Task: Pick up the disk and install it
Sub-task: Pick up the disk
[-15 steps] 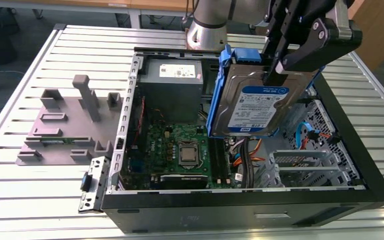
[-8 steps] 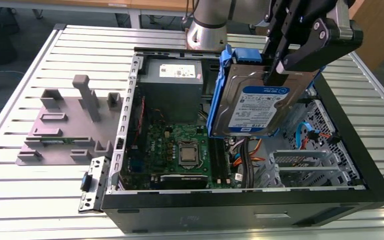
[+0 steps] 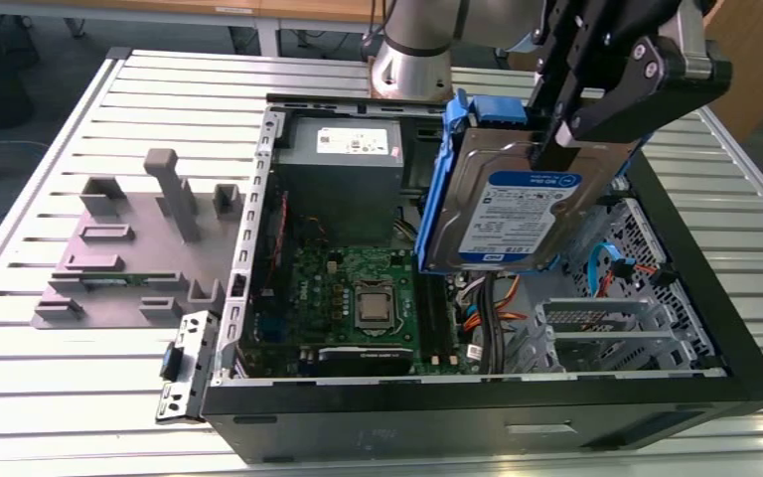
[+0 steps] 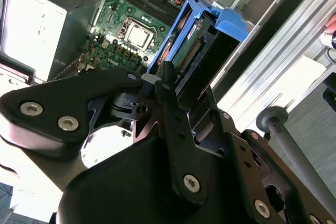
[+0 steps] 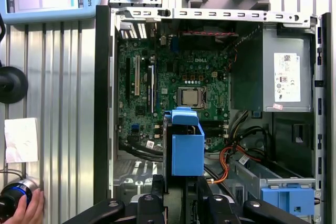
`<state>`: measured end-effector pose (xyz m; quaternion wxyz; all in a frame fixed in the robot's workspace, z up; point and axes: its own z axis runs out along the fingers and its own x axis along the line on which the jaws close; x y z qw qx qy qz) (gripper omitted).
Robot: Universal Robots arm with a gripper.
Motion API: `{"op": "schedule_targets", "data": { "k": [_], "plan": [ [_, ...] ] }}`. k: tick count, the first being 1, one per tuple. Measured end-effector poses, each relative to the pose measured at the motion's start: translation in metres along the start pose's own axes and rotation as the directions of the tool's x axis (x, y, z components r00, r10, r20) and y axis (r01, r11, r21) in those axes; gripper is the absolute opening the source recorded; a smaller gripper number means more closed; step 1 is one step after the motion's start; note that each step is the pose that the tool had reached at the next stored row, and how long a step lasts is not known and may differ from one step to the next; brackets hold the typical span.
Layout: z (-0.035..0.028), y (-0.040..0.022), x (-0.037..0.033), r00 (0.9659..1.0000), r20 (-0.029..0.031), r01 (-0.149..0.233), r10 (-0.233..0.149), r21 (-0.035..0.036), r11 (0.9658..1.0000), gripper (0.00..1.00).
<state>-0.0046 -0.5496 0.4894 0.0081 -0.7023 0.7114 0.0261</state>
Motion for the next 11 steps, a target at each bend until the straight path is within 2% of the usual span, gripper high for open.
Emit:
{"op": "schedule_targets", "data": {
  "k": [6, 11],
  "plan": [
    [-0.0003, -0.0137, -0.0003, 1.0, 0.0, 0.0, 0.0, 0.0, 1.0, 0.35],
    [-0.0004, -0.0166, -0.0001, 1.0, -0.0001, 0.0, 0.0, 0.0, 1.0, 0.35]
  ]
}}
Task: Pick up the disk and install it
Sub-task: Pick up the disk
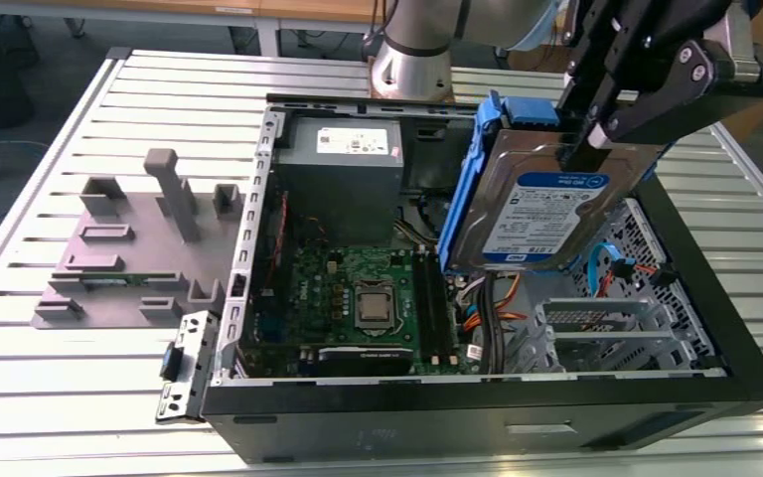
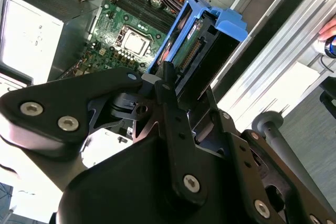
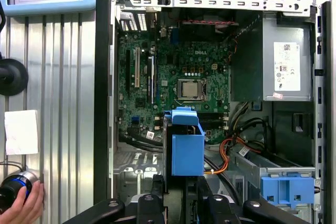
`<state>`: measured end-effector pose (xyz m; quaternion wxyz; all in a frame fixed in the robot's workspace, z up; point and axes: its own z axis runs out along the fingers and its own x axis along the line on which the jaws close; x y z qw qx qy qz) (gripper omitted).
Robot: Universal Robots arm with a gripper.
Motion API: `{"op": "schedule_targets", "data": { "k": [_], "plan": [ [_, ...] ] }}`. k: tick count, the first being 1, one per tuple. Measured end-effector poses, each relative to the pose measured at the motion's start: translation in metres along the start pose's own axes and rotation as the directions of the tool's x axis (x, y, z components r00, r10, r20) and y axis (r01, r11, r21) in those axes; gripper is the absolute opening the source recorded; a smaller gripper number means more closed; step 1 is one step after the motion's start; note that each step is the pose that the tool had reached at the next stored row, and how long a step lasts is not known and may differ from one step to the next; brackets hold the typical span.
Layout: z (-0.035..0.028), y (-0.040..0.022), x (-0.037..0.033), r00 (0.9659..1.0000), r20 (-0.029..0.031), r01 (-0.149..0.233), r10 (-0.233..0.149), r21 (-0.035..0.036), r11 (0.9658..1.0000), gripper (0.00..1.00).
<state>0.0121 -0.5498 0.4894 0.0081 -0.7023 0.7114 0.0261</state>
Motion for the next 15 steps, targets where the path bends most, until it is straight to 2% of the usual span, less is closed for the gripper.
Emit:
{"op": "schedule_targets", "data": {
  "k": [15],
  "plan": [
    [-0.0008, -0.0073, 0.0143, 1.0, 0.0001, 0.0, 0.0, 0.0, 1.0, 0.35]
  ]
}}
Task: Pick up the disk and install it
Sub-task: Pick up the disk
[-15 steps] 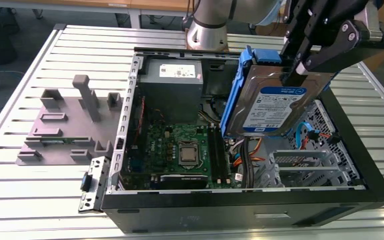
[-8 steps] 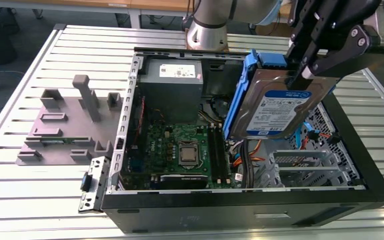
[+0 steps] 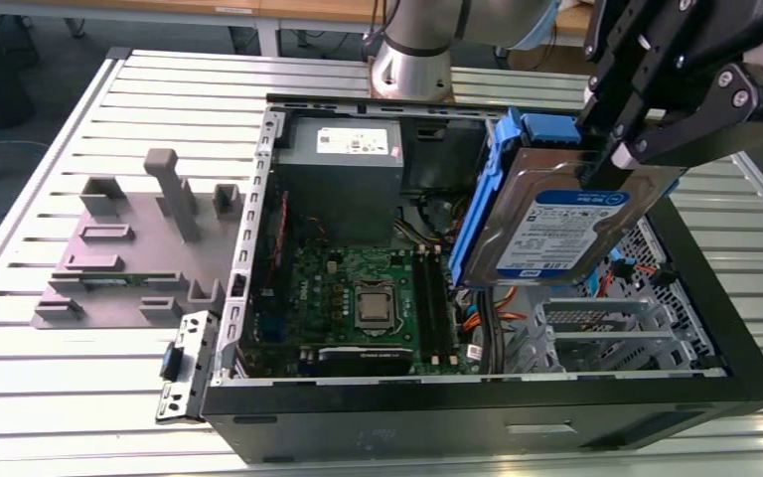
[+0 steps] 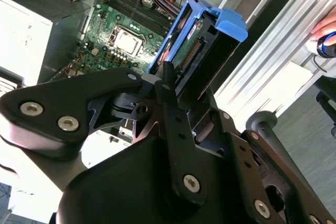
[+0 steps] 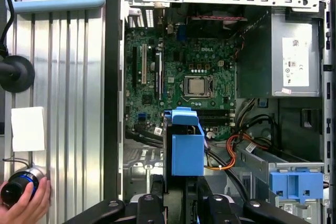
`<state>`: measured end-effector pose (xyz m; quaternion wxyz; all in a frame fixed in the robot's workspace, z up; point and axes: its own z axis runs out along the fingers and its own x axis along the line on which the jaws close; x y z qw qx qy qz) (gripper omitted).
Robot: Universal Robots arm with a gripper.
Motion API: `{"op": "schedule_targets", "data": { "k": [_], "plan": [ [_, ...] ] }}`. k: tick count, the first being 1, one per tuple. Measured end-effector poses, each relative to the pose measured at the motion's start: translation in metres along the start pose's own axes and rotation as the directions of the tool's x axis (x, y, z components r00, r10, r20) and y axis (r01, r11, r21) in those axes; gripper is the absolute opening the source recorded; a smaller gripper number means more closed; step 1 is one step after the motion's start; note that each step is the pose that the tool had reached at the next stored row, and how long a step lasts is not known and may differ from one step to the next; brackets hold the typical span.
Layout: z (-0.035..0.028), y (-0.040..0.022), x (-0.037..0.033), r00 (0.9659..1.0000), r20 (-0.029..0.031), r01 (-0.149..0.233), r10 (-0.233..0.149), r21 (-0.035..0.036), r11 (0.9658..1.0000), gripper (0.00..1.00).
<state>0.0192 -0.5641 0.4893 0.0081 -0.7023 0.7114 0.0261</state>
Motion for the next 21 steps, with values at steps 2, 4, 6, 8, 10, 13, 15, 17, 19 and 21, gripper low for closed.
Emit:
{"op": "schedule_targets", "data": {
  "k": [2, 4, 6, 8, 10, 13, 15, 17, 19, 21],
  "plan": [
    [0.0, 0.0, 0.0, 1.0, 0.0001, 0.0, 0.0, 0.0, 1.0, 0.35],
    [0.0, -0.0001, 0.0001, 1.0, 0.0001, 0.0, 0.0, 0.0, 1.0, 0.35],
    [0.0, -0.0001, 0.0002, 1.0, 0.0, 0.0, 0.0, 0.0, 1.0, 0.35],
    [0.0, -0.0001, 0.0002, 1.0, 0.0001, 0.0, 0.0, 0.0, 1.0, 0.35],
    [0.0, -0.0001, 0.0002, 1.0, 0.0001, 0.0, 0.0, 0.0, 1.0, 0.35],
    [0.0, -0.0012, 0.0002, 1.0, 0.0, 0.0, 0.0, 0.0, 1.0, 0.35],
    [0.0, -0.0027, 0.0002, 1.0, 0.0002, 0.0, 0.0, 0.0, 1.0, 0.35],
    [-0.0001, -0.0048, 0.0002, 1.0, 0.0, 0.0, 0.0, 0.0, 1.0, 0.35],
    [-0.0001, -0.0065, 0.0002, 1.0, 0.0001, 0.0, 0.0, 0.0, 1.0, 0.35],
    [-0.0002, -0.0082, 0.0001, 1.0, 0.0, 0.0, 0.0, 0.0, 1.0, 0.35]
  ]
}}
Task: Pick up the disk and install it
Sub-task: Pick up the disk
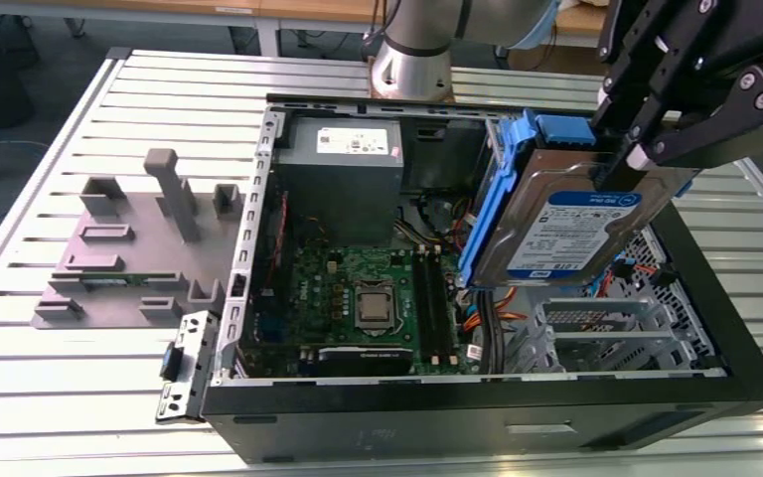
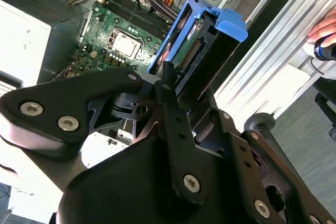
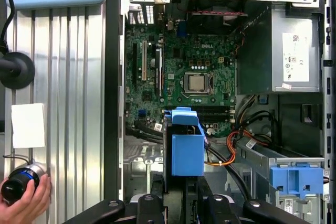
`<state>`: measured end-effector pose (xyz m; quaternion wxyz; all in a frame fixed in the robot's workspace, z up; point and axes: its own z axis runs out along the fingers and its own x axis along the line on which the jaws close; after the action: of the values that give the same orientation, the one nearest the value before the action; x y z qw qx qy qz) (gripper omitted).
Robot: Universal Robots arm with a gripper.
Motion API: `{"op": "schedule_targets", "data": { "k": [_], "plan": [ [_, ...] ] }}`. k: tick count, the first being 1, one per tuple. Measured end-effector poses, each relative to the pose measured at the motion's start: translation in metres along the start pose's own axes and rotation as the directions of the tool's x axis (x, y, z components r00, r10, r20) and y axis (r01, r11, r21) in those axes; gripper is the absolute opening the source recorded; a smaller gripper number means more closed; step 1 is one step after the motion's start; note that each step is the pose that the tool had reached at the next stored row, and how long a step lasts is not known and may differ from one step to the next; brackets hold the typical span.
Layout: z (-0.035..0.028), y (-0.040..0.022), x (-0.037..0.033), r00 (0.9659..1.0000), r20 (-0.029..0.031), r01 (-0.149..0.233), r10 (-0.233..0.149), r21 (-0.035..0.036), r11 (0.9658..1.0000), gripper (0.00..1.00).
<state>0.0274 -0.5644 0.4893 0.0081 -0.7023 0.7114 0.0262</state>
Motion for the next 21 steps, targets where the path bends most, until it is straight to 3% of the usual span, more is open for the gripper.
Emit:
{"op": "schedule_targets", "data": {
  "k": [7, 21],
  "plan": [
    [-0.0001, -0.0051, -0.0001, 1.0, 0.0001, 0.0, 0.0, 0.0, 1.0, 0.35],
    [-0.0002, -0.0067, -0.0001, 1.0, 0.0, 0.0, 0.0, 0.0, 1.0, 0.35]
  ]
}}
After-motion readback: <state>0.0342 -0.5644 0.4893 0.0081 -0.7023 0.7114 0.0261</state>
